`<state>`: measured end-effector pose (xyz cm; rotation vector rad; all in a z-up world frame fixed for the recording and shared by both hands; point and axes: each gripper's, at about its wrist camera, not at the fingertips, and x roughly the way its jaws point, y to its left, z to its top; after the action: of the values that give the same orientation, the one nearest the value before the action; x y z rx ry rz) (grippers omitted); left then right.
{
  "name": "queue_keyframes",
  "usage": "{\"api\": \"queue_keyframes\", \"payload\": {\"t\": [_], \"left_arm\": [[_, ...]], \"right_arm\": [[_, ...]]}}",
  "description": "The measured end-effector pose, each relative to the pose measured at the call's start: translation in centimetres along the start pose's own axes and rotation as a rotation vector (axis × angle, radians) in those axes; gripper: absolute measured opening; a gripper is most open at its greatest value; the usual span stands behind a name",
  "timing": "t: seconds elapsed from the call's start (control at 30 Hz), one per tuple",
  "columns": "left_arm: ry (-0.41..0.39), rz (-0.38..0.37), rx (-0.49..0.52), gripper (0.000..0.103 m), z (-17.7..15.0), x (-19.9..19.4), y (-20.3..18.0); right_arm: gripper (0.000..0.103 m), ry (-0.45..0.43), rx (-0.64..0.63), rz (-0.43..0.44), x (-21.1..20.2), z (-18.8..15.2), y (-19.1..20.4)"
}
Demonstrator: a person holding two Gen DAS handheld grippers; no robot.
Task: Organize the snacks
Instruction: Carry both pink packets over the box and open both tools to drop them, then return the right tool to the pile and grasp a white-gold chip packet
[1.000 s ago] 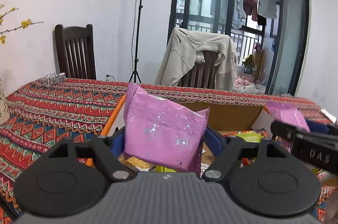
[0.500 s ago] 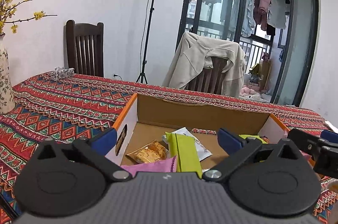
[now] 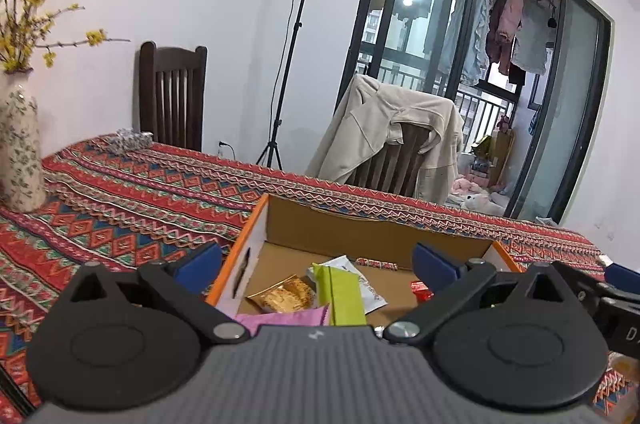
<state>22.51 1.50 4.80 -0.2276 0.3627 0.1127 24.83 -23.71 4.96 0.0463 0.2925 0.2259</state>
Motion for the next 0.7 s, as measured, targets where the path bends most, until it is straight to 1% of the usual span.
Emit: {"api": "queue_keyframes", "payload": {"t": [0.17,0.37,0.53,0.7], "left_arm": [[0.009,0.005,0.014,0.103,-0.8,-2.5,0.6],[0.036,0.006,0.039,0.103,-2.5,-5.2,1.9],[0.075,0.004,0.057,0.103,-4.4,-6.9,3.1],[0.11,0.009,0.074,0.103,-6.3,-8.2,4.7]], "right_arm": [[0.103,0.026,-0.012,0.003,-2.1,-0.6,0.6],[0.103,0.067,-0.018,0.018,-4.8,-2.4,1.3],[0.103,0.114,-0.037,0.031,-6.4,-4.2,2.2],[0.103,0.179,-0.054,0.047,-7.3,-6.2,3.3]]}}
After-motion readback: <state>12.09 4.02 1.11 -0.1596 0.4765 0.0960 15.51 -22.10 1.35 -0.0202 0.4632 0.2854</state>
